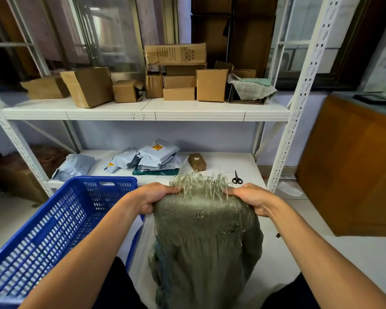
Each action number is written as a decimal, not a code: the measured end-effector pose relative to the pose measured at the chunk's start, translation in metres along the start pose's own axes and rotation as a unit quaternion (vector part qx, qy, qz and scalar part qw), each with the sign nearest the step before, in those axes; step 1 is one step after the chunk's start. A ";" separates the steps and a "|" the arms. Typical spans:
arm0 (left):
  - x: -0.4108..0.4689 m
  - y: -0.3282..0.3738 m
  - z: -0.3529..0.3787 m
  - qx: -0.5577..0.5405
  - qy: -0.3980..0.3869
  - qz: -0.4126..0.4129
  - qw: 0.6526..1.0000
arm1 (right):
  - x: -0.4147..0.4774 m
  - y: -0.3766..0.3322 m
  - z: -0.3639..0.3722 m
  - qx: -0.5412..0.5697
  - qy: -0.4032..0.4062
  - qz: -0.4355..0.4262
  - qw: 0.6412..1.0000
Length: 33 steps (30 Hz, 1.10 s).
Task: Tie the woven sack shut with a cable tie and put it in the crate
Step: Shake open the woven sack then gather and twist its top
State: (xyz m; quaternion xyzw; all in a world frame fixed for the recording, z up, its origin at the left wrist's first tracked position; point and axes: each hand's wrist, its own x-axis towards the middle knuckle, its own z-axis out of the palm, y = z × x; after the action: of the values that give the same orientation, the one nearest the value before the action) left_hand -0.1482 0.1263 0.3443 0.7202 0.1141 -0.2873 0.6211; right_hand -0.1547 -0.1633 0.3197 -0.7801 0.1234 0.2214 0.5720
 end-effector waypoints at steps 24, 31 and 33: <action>-0.013 0.010 -0.019 0.055 0.133 0.158 0.977 | -0.011 -0.022 -0.001 -0.149 0.177 -0.156 0.960; -0.012 0.013 -0.015 0.124 0.183 0.234 0.947 | -0.010 -0.022 0.006 -0.117 0.242 -0.164 0.949; -0.015 0.012 -0.012 0.120 0.161 0.248 0.948 | -0.012 -0.022 0.009 -0.038 0.232 -0.172 0.957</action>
State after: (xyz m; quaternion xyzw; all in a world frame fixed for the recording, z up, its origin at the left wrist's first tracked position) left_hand -0.1507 0.1384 0.3637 0.8317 -0.0048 -0.0158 0.5550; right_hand -0.1568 -0.1486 0.3415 -0.8408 0.1085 -0.0626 0.5267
